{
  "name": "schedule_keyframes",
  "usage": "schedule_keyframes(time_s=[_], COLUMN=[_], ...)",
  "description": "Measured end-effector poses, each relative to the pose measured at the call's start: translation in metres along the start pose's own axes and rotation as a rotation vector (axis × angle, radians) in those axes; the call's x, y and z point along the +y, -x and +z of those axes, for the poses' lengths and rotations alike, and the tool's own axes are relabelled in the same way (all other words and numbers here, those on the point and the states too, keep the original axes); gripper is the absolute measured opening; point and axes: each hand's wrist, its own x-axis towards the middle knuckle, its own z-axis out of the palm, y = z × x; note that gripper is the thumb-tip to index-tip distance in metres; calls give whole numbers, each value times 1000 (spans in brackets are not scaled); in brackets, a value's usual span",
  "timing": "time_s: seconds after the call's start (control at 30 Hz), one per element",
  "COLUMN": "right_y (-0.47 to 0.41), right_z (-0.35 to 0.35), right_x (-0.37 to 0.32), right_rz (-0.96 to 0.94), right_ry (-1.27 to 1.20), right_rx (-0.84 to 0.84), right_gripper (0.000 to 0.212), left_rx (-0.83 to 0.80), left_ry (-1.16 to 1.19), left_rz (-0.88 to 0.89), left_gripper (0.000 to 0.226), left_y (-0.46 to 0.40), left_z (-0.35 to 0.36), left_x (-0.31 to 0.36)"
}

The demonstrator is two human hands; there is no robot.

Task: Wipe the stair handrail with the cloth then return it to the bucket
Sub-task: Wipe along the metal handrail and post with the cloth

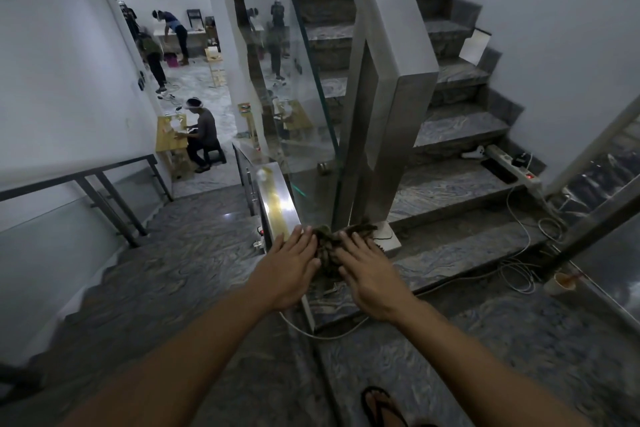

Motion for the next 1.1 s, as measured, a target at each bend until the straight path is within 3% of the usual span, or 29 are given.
schedule_keyframes(time_s=[0.1,0.27,0.43,0.53,0.63,0.73,0.97,1.1], right_y=[4,11,6,7,12,12,-5,-23], right_z=[-11,-15,-19,-18,-15,-15,-28,-24], right_x=[22,37,32,42,41,24,-5,-14], right_rz=[58,187,192,122,85,59,-77,-249], right_ry=[-5,25,123,96,153,254,327,236], right_rx=[36,57,75,62,51,33,9,-81], right_gripper=[59,59,46,47,48,49,43,53], left_rx=[39,115,410,384,380,314,224,89], left_ry=[-29,-135,-133,-91,-9,18,89,46], left_rz=[-41,-119,-58,-153,-284,-361,-310,-270], left_gripper=[57,54,31,24,46,51,50,51], left_y=[-3,-4,11,14,11,7,-13,-30], left_z=[-5,-6,-2,6,3,-4,-7,-14], left_x=[5,17,30,49,59,52,-4,-32])
